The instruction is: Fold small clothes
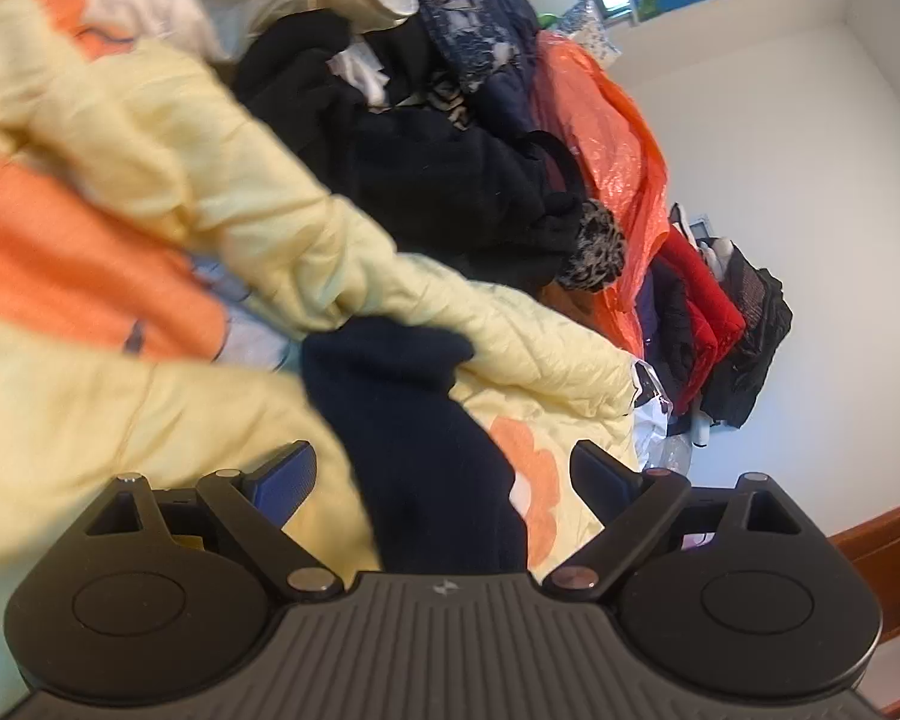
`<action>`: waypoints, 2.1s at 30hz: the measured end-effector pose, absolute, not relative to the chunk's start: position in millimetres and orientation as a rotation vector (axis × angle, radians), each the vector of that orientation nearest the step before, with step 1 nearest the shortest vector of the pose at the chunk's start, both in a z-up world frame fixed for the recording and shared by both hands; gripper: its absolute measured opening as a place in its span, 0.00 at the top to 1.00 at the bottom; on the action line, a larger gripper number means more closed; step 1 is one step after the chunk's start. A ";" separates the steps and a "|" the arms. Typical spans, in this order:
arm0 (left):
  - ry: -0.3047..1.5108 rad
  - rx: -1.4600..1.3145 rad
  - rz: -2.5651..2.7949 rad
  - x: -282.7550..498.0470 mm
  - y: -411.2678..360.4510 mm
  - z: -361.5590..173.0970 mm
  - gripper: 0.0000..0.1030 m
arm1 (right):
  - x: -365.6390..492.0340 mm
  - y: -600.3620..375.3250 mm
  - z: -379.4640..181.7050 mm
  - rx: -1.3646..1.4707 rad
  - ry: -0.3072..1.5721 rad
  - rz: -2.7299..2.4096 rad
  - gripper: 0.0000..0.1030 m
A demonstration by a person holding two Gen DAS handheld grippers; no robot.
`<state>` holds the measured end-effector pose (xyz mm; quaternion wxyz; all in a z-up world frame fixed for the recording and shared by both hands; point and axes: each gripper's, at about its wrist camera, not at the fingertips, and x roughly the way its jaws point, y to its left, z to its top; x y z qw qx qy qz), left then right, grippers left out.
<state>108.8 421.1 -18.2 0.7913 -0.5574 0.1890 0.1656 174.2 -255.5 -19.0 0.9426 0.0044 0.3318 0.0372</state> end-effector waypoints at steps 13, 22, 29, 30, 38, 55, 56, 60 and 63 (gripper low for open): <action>0.469 -1.125 0.369 128.0 433.4 -31.8 0.56 | 173.6 -257.3 -19.1 0.027 0.670 0.080 0.00; 0.527 -0.996 0.459 134.4 420.6 -22.4 0.94 | 173.1 -259.2 -19.2 0.041 0.666 0.084 0.00; 0.463 -0.623 0.426 141.1 355.1 40.1 0.94 | 172.5 -261.6 -19.0 0.057 0.661 0.089 0.00; 0.435 -0.543 0.397 140.3 333.7 51.7 0.94 | 172.4 -262.0 -18.9 0.060 0.659 0.090 0.00; 0.535 -0.140 -0.049 131.9 123.4 34.4 0.94 | 170.6 -265.5 -18.1 0.086 0.651 0.099 0.00; 0.586 -0.186 -0.101 117.3 73.9 -4.7 0.90 | 172.8 -251.4 -14.6 -0.012 0.685 0.084 0.02; 0.579 -0.191 -0.114 116.1 74.4 -4.4 0.88 | 173.6 -243.3 -9.2 -0.038 0.699 0.063 0.04; 0.563 -0.193 -0.125 113.7 74.8 -3.2 0.69 | 169.3 -212.2 22.2 0.188 0.698 0.248 0.03; 0.551 -0.199 -0.125 112.3 75.5 -2.6 0.69 | 183.7 -176.3 23.9 0.395 0.820 0.423 0.04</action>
